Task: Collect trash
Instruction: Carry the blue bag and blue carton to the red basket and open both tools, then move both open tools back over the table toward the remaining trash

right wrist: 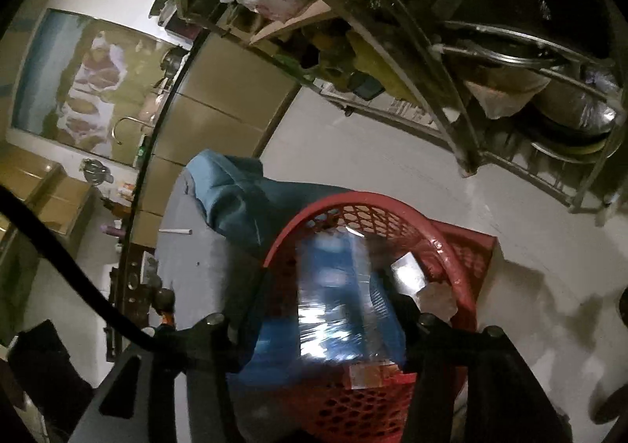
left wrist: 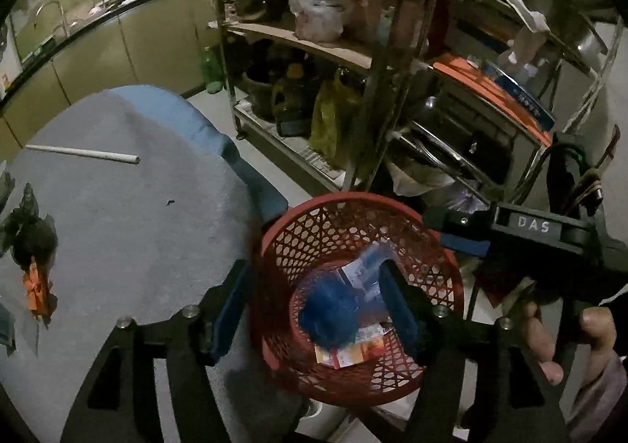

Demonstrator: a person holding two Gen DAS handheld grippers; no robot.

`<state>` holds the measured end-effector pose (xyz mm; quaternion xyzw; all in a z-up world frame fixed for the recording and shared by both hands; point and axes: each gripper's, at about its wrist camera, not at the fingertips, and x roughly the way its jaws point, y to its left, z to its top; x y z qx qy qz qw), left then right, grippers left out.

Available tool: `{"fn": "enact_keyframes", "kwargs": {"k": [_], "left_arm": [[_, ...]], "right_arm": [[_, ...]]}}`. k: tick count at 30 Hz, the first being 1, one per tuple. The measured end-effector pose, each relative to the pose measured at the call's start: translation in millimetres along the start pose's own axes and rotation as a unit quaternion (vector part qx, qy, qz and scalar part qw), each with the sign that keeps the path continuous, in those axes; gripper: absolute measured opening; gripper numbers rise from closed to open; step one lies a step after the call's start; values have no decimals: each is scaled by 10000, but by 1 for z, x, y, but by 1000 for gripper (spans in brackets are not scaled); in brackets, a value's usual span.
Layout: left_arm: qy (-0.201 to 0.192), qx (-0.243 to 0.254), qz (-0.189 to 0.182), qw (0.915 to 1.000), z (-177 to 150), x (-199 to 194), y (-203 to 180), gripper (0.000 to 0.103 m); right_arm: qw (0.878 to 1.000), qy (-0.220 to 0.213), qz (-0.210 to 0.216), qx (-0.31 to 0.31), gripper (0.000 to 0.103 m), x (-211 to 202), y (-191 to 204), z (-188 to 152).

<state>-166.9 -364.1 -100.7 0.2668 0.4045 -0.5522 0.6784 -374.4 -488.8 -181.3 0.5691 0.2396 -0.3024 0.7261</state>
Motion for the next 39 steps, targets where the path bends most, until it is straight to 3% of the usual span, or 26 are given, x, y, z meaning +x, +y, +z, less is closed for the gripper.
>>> {"fn": "enact_keyframes", "kwargs": {"k": [2, 8, 15, 22, 39], "left_arm": [[-25, -6, 122, 9999, 0, -5, 1, 70], [-47, 12, 1235, 9923, -1, -21, 10, 72], [-161, -255, 2046, 9784, -3, -47, 35, 73], [-166, -219, 2182, 9755, -7, -53, 38, 73], [-215, -368, 2116, 9764, -14, -62, 56, 73]], "right_arm": [[10000, -19, -34, -44, 57, 1, 2, 2], [9993, -113, -49, -353, 57, -1, 21, -7], [9911, -281, -545, -1181, 57, 0, 69, -16], [9798, -356, -956, -1721, 57, 7, 99, -27], [9756, -263, -887, -1992, 57, 19, 131, -37]]}}
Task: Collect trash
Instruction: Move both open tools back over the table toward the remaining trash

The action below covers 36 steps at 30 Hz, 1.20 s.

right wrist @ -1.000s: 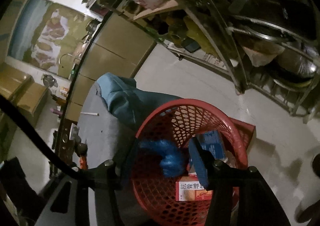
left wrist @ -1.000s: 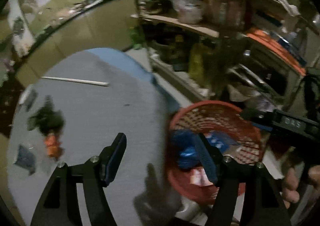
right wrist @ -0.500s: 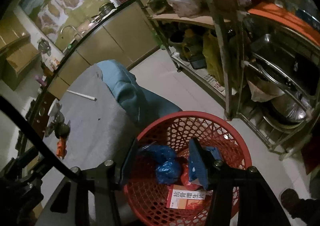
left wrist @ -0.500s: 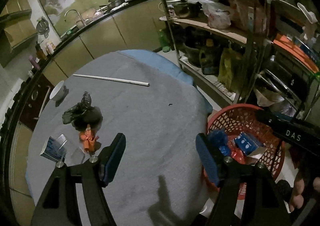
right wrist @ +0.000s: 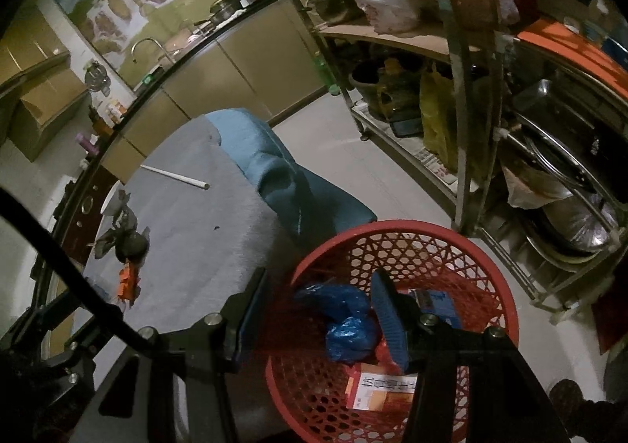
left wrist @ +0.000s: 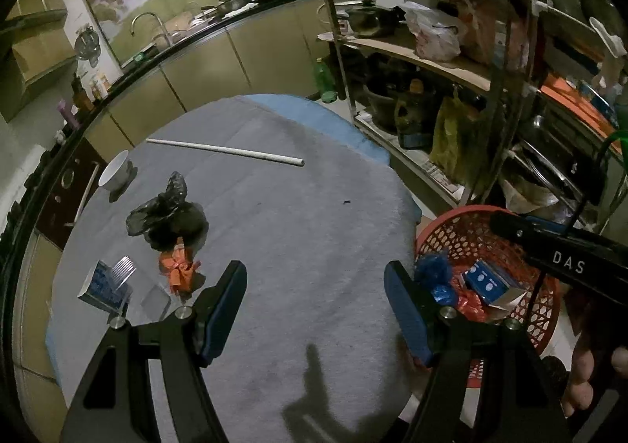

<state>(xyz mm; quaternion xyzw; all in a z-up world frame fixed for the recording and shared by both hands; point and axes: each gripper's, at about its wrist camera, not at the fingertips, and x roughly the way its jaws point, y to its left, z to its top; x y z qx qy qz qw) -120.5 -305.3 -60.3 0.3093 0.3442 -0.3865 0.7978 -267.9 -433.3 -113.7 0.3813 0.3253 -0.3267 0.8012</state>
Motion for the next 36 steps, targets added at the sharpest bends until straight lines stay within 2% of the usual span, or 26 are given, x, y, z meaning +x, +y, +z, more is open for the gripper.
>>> {"fn": "enact_keyframes", "kwargs": {"k": [29, 36], "left_arm": [[-210, -701, 42, 9973, -22, -22, 68, 73], [-282, -959, 209, 9948, -34, -30, 97, 73]], "right_arm": [[9974, -72, 241, -680, 57, -9, 88, -5], [9956, -78, 319, -883, 57, -12, 112, -9]]}}
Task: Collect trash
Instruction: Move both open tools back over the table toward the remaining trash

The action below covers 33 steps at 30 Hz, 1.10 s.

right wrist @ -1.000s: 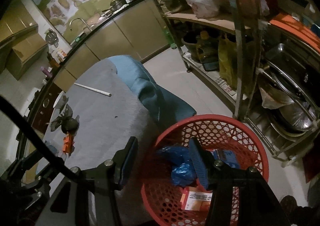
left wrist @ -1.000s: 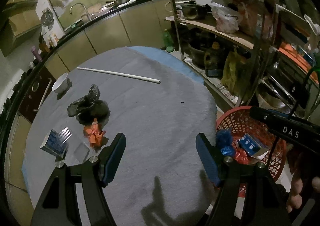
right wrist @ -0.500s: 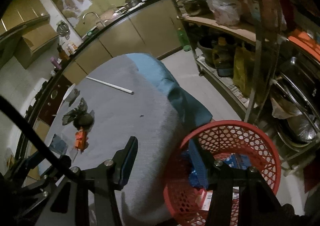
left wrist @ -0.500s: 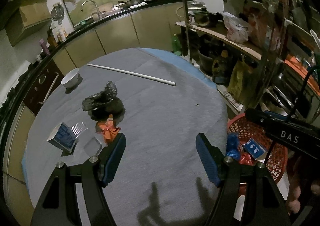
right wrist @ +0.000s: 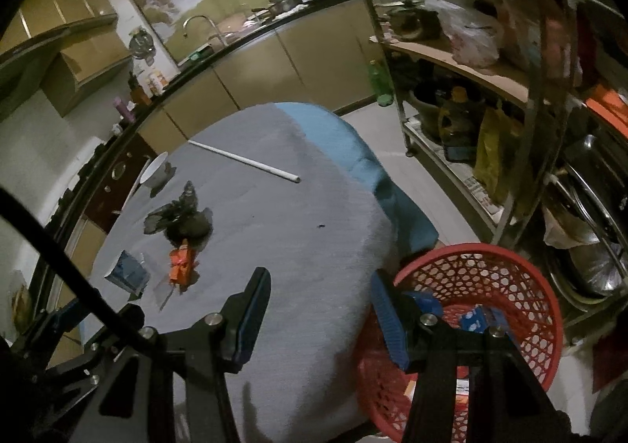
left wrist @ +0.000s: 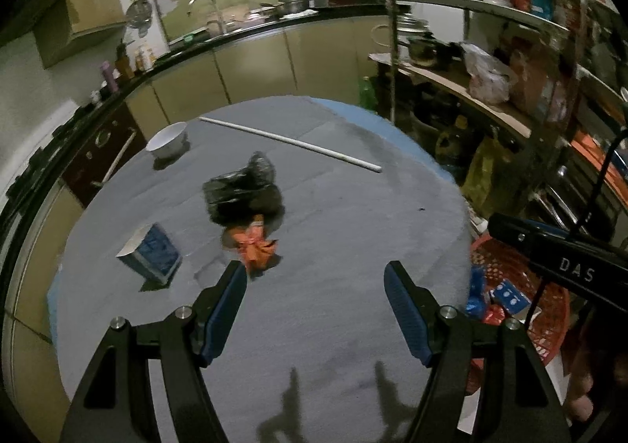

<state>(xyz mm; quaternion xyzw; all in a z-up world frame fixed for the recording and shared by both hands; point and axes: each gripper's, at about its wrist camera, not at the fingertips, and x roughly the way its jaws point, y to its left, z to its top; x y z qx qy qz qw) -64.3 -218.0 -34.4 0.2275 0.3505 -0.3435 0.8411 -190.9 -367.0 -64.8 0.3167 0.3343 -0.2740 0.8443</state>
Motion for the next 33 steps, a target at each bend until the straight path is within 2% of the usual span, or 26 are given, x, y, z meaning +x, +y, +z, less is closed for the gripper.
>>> {"fn": "enact_keyframes", "kwargs": {"k": [17, 33], "left_arm": [[-65, -753, 486, 9960, -17, -7, 84, 73], [77, -973, 632, 9932, -30, 7, 119, 73]], "right_arm": [[9968, 112, 348, -716, 57, 11, 81, -9], [9936, 350, 480, -957, 57, 34, 123, -16]]}}
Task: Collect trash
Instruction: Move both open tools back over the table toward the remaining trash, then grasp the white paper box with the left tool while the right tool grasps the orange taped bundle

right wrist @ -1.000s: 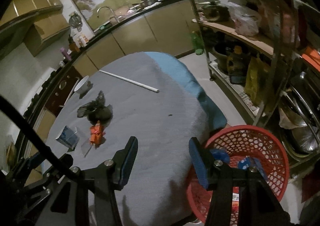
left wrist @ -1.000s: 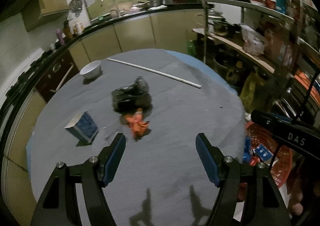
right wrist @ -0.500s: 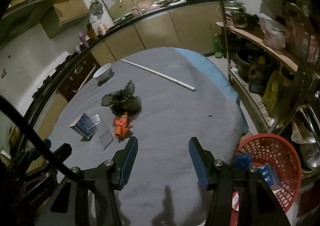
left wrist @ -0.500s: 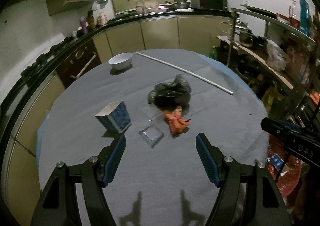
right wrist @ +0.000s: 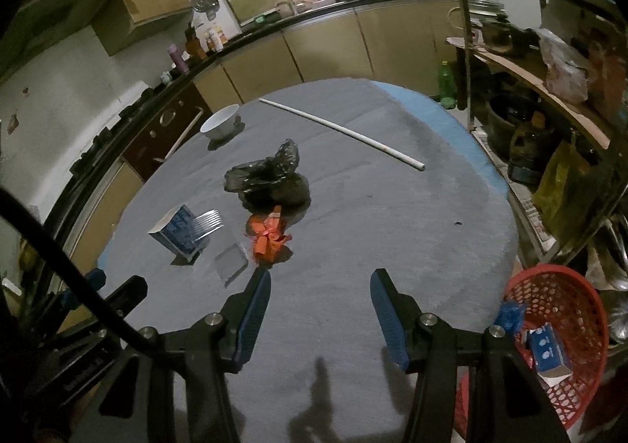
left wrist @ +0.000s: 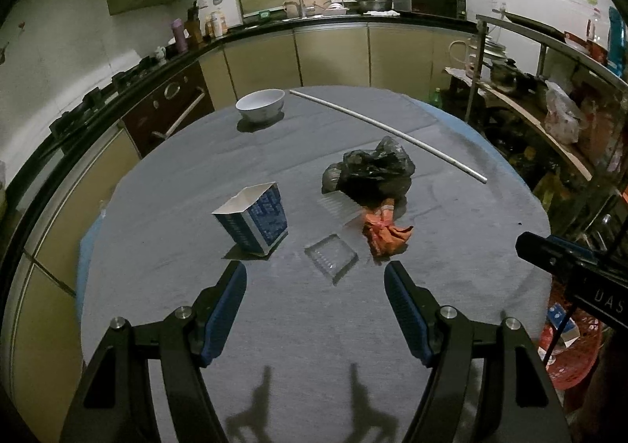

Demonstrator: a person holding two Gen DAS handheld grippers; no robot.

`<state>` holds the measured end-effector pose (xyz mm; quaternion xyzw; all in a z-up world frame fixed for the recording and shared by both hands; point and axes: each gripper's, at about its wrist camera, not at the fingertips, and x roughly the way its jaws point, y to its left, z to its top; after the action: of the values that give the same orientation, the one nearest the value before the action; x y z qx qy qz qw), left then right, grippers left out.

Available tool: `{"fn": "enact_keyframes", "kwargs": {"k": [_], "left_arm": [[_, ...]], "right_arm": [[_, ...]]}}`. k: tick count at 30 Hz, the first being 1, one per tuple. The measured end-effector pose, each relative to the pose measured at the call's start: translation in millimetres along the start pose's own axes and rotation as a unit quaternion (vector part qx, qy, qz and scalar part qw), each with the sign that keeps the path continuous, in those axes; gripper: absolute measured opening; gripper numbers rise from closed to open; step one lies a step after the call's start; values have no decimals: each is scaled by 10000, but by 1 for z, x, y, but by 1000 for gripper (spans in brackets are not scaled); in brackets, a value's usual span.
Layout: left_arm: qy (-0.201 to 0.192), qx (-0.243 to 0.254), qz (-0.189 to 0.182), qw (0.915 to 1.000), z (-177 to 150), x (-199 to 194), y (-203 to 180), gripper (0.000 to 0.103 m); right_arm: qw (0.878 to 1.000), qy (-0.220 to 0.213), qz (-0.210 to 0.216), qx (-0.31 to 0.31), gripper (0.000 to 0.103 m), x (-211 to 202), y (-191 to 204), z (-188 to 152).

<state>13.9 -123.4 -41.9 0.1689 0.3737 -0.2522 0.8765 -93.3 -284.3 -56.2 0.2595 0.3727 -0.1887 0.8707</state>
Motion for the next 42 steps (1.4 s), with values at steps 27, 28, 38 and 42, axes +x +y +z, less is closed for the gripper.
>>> {"fn": "enact_keyframes", "kwargs": {"k": [27, 28, 38, 42], "left_arm": [[125, -47, 57, 9999, 2, 16, 1, 73], [122, -42, 69, 9999, 2, 16, 0, 73], [206, -140, 35, 9997, 5, 24, 13, 73], [294, -568, 132, 9979, 7, 34, 59, 73]], "right_arm": [[9998, 201, 71, -49, 57, 20, 9, 2], [9998, 199, 77, -46, 57, 20, 9, 2], [9993, 245, 267, -59, 57, 24, 9, 6], [9976, 308, 617, -18, 57, 36, 8, 16]]}}
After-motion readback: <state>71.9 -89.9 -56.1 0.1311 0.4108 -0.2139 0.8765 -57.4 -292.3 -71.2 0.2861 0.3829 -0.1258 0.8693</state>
